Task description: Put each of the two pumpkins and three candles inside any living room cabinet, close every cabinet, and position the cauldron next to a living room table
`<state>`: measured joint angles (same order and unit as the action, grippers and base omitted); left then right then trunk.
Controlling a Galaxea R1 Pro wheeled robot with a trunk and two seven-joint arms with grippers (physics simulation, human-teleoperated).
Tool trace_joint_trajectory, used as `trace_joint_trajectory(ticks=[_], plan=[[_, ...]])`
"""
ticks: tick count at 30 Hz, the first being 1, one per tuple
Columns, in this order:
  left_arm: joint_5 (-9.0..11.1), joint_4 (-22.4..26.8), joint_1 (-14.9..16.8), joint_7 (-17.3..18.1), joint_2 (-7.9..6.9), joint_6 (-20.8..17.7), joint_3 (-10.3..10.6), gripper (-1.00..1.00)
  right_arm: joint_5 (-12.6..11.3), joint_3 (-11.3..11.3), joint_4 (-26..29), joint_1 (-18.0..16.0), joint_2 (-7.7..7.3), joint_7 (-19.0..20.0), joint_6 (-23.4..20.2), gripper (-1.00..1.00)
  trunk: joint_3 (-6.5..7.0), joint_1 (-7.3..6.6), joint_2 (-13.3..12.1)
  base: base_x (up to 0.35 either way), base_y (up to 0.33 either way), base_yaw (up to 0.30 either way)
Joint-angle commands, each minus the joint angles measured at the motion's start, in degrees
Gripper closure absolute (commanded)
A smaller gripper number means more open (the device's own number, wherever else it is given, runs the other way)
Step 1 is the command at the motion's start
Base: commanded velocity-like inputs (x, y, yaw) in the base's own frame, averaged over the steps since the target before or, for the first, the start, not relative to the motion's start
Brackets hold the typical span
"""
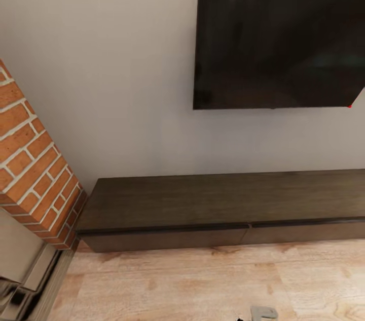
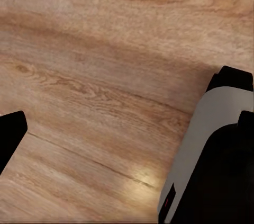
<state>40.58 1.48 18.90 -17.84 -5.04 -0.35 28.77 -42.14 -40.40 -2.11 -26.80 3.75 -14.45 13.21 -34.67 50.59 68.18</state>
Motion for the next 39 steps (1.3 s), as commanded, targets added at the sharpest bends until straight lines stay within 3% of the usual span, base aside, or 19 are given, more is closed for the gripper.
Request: trace_joint_trajectory(ticks=[1, 5, 11, 18, 28, 39], plan=[[0.5, -0.1, -0.1, 0.0, 0.00, -0.1, 0.5, -1.00, -1.0, -0.5, -0.4, 0.2, 0.09, 0.0, 0.2, -1.00, 0.14, -0.23, -0.4, 0.000, 0.000, 0.000], [0.5, -0.4, -0.3, 1.0, 0.15, -0.2, 0.5, -1.00, -2.2, -0.4, -0.7, 1.7, 0.15, -0.1, 0.1, -1.00, 0.86, -1.11, -2.0, 0.000, 0.000, 0.000], [0.6, -0.4, -0.6, 1.3, 1.50, -0.3, 0.5, -1.00, -3.1, -0.4, -0.8, 2.6, -0.14, -0.1, -0.3, -1.00, 1.94, -2.42, -4.4, 0.000, 0.000, 0.000], [0.5, -0.4, -2.6, 1.3, 1.85, -0.3, 0.6, -1.00, -3.3, -0.3, -0.8, 5.6, -0.38, -0.2, -0.3, -1.00, 3.19, -3.96, -7.2, 0.000, 0.000, 0.000], [0.4, -0.4, -4.5, 1.3, 1.89, 0.0, 0.6, -1.00, -3.3, -0.4, -0.8, 8.8, -0.42, -0.3, -0.4, -1.00, 3.19, -3.96, -7.2, 0.000, 0.000, 0.000], [0.3, -0.4, -4.7, 1.2, 1.22, 0.7, 0.4, -1.00, -2.8, -0.5, -0.4, 9.1, -0.15, -0.1, 0.1, -1.00, 3.19, -3.96, -7.2, 0.000, 0.000, 0.000]])
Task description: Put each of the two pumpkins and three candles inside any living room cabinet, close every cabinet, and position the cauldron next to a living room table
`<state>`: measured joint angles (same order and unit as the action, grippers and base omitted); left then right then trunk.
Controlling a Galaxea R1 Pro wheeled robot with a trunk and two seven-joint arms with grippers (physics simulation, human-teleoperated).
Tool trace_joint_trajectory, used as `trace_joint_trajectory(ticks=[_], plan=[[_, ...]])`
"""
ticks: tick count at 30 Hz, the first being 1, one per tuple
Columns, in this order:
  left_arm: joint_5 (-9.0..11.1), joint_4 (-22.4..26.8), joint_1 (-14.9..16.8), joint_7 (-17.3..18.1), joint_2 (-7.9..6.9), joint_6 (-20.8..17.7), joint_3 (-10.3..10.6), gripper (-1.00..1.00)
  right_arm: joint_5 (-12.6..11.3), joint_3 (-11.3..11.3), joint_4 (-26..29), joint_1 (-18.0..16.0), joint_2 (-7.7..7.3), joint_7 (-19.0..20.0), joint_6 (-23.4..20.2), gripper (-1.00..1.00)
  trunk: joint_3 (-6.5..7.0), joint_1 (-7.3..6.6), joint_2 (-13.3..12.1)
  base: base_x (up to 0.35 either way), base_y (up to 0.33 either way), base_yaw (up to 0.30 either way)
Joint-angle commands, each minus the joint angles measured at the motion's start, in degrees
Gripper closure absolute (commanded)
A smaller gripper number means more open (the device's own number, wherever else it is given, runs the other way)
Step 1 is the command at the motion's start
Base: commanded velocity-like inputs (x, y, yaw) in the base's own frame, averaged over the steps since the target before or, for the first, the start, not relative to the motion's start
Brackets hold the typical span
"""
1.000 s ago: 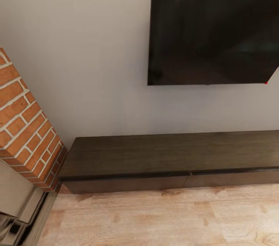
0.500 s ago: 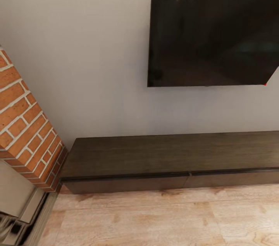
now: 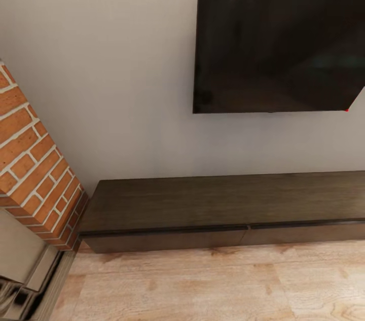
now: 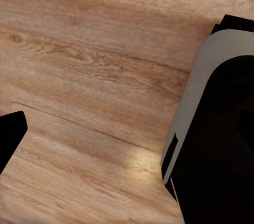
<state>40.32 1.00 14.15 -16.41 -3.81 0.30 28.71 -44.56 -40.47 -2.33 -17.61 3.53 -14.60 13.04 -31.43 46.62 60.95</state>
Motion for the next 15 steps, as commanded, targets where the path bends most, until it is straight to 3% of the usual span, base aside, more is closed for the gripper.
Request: trace_joint_trajectory(ticks=[1, 15], plan=[[0.5, 0.1, 0.0, -0.2, 0.05, 0.0, 0.5, -1.00, -0.4, -0.4, -0.1, -0.1, 0.13, 0.1, 0.4, -1.00, -0.05, 0.00, 0.0, 0.000, 0.000, 0.000], [0.5, 0.1, 0.0, -0.2, 0.29, 0.1, 0.6, -1.00, -0.5, -0.4, 0.1, -0.1, 0.23, 0.4, 0.5, -1.00, -0.05, 0.00, 0.0, 0.000, 0.000, 0.000]])
